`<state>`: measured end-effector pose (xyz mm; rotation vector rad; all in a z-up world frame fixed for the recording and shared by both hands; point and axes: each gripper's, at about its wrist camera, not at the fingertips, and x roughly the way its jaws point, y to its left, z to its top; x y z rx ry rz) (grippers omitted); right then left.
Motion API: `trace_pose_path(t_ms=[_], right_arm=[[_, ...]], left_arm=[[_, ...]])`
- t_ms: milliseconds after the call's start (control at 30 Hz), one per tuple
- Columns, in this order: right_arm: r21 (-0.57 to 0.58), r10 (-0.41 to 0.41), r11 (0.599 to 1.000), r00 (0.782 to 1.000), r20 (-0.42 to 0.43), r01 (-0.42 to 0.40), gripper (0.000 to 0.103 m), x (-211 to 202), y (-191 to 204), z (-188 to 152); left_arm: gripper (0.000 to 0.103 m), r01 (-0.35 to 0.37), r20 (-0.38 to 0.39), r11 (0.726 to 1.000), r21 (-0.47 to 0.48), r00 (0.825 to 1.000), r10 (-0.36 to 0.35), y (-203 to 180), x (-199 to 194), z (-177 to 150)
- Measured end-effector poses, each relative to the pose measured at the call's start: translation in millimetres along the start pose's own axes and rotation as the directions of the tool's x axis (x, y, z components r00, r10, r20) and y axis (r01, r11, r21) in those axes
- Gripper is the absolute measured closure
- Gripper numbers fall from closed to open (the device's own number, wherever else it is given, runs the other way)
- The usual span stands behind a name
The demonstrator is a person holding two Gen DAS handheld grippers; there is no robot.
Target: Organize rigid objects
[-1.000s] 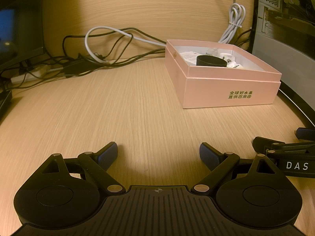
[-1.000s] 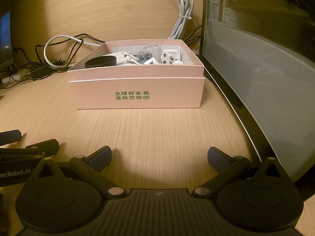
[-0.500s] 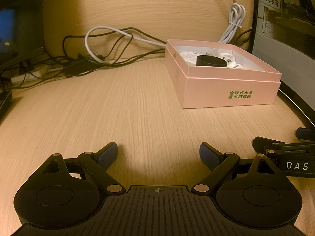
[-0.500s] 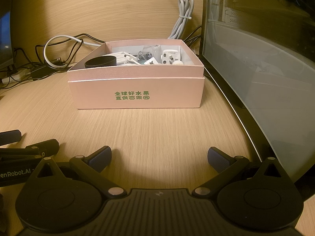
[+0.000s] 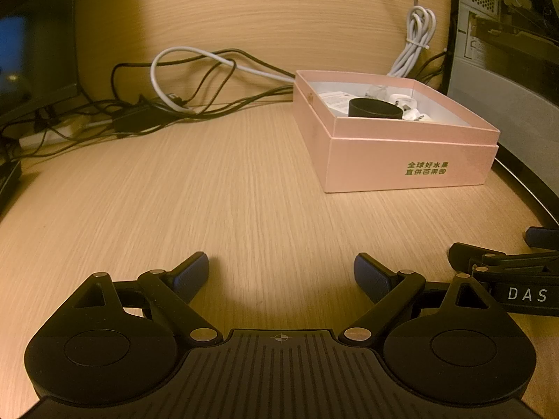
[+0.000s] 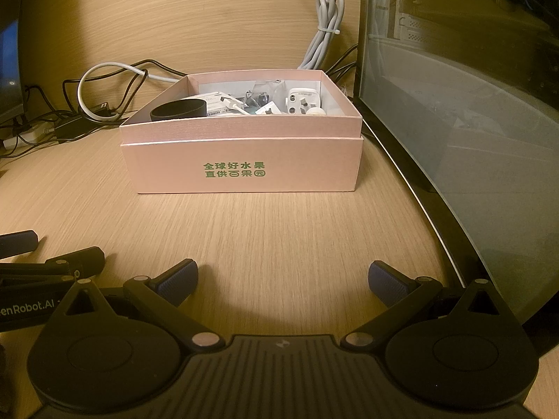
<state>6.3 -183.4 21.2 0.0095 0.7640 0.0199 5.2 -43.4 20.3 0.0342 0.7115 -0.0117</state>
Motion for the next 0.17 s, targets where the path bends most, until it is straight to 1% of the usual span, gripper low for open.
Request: trace_pose_path(t_ms=[167], right_arm=[[0.0, 0.0, 1.0, 1.0, 0.0, 0.0, 0.0, -0.4, -0.1, -0.2]], left_arm=[[0.009, 0.004, 0.0, 1.0, 0.001, 1.0, -0.004, 0.1, 0.4, 0.3]])
